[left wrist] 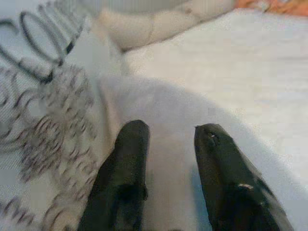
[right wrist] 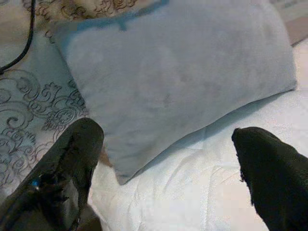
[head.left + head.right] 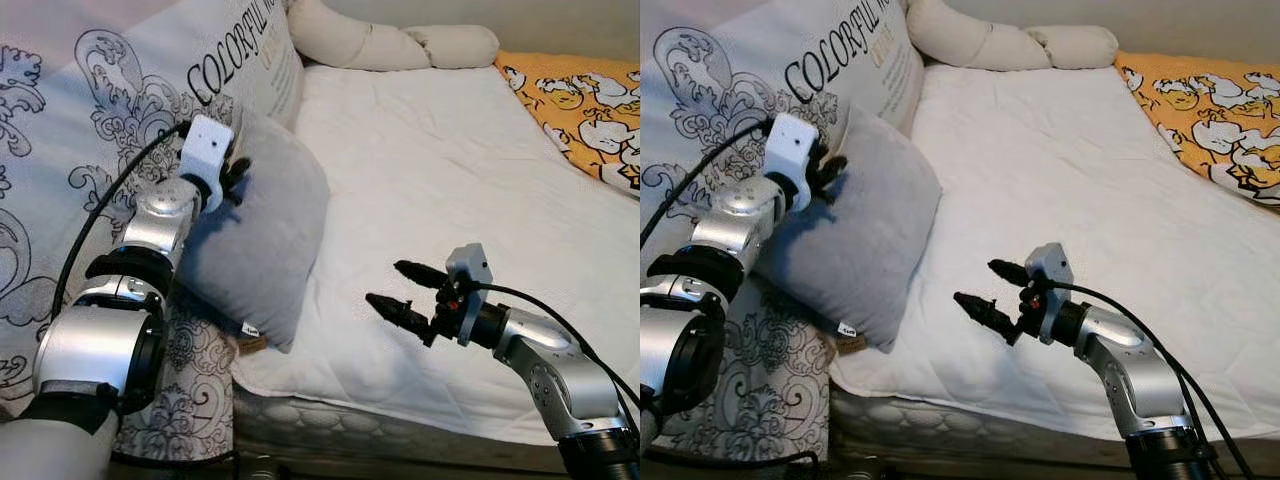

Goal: Clean up the room

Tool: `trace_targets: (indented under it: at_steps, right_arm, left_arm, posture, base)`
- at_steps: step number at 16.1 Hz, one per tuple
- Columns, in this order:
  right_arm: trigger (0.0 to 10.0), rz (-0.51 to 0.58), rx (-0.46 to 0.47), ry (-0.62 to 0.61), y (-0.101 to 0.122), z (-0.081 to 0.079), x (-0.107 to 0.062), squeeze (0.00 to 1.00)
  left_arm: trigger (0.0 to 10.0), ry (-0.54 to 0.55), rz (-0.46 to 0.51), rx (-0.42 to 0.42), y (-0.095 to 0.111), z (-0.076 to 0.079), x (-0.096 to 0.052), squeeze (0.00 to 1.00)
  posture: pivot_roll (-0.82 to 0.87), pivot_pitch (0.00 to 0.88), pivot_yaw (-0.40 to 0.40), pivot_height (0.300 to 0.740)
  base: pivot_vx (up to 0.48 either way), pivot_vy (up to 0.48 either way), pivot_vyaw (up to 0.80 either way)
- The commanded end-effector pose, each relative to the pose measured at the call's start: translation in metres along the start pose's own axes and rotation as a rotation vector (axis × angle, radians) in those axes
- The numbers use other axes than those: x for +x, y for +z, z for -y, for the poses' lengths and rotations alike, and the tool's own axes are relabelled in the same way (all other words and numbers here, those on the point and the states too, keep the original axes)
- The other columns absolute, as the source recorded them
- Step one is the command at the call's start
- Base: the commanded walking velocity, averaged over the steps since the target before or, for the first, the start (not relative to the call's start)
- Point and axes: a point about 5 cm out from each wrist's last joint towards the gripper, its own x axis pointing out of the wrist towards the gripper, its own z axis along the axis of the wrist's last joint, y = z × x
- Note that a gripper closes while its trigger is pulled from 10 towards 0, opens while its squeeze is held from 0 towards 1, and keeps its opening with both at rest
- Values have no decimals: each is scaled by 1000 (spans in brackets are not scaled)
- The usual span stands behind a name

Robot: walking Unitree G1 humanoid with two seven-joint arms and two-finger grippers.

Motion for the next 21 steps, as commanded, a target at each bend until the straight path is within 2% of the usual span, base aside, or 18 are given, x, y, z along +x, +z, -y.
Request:
trace_targets:
  at_steps: [1, 2, 3, 4, 5, 7, 8, 9, 10, 11, 12, 13, 14, 15, 17, 18, 19, 21]
  right_arm:
    - [10000, 69, 55, -50, 10, 5, 2, 1000]
    - [10000, 92, 38, -116, 12, 9, 4, 1000]
    - [10000, 94, 18, -137, 13, 10, 5, 1000]
    - [10000, 109, -78, -212, 12, 14, 9, 1000]
    - [10000, 150, -90, -309, 14, 19, 12, 1000]
    - [10000, 214, -2, -399, 15, 20, 19, 1000]
    - [10000, 207, -28, -479, 13, 23, 19, 1000]
    - [10000, 216, -6, -590, 9, 27, 19, 1000]
    - [10000, 247, 61, -650, 6, 28, 18, 525]
    - [10000, 257, 38, -716, 4, 30, 17, 0]
    - [10000, 280, -6, -818, 5, 34, 14, 0]
    - [10000, 285, -10, -842, 5, 34, 13, 0]
    - [10000, 292, -6, -788, 4, 30, 14, 0]
    - [10000, 303, -8, -813, 3, 30, 13, 0]
    - [10000, 333, 48, -881, 2, 31, 12, 0]
    - [10000, 372, 120, -905, 2, 32, 13, 0]
    - [10000, 353, 93, -924, 2, 33, 13, 0]
    - [10000, 376, 18, -886, 6, 33, 14, 0]
  left_arm:
    - [10000, -21, 129, -55, 15, 3, 0, 1000]
    - [10000, 8, 210, -116, 22, 4, -1, 1000]
    - [10000, 6, 228, -131, 23, 5, -2, 1000]
    - [10000, -63, 275, -182, 18, 24, -6, 1000]
    - [10000, -98, 278, -245, 12, 39, -10, 1000]
    - [10000, -110, 290, -276, -3, 65, -22, 1000]
    - [10000, -96, 282, -301, -8, 69, -26, 1000]
    - [10000, -77, 264, -331, -15, 73, -33, 1000]
    - [10000, -59, 240, -322, -23, 76, -41, 1000]
    - [10000, -48, 205, -309, -32, 76, -49, 1000]
    - [10000, -28, 171, -285, -39, 73, -56, 992]
    - [10000, -13, 157, -277, -42, 71, -59, 988]
    - [10000, 46, 130, -275, -49, 64, -67, 988]
    - [10000, 65, 125, -280, -51, 63, -70, 984]
    - [10000, 64, 111, -246, -49, 62, -72, 976]
    - [10000, 73, 93, -245, -50, 62, -73, 973]
    - [10000, 79, 83, -247, -51, 62, -74, 969]
    - [10000, 91, 75, -250, -51, 62, -74, 961]
  posture:
    - [7, 0, 27, 740]
    - [7, 0, 25, 740]
    - [7, 0, 25, 740]
    - [11, 0, 17, 740]
    - [12, 0, 12, 740]
    - [14, 0, 2, 740]
    - [18, 0, -6, 740]
    - [22, 0, -16, 740]
    - [22, 0, -19, 740]
    - [22, 0, -22, 740]
    - [25, 0, -30, 740]
    - [35, 0, -41, 740]
    - [46, 0, -51, 740]
    - [55, 0, -60, 740]
    - [57, 0, -59, 740]
    - [54, 0, -54, 740]
    - [50, 0, -51, 740]
    - [48, 0, -49, 740]
  base:
    - [0, 0, 0]
    - [0, 0, 0]
    - [0, 0, 0]
    - [0, 0, 0]
    - [0, 0, 0]
    - [0, 0, 0]
    - [0, 0, 0]
    - [0, -439, 0]
    - [0, -480, 0]
    - [0, -480, 0]
    - [0, -480, 0]
    - [0, -480, 0]
    - [0, -480, 0]
    - [0, -480, 0]
    - [0, -480, 0]
    - [0, -480, 0]
    - [0, -480, 0]
    - [0, -480, 0]
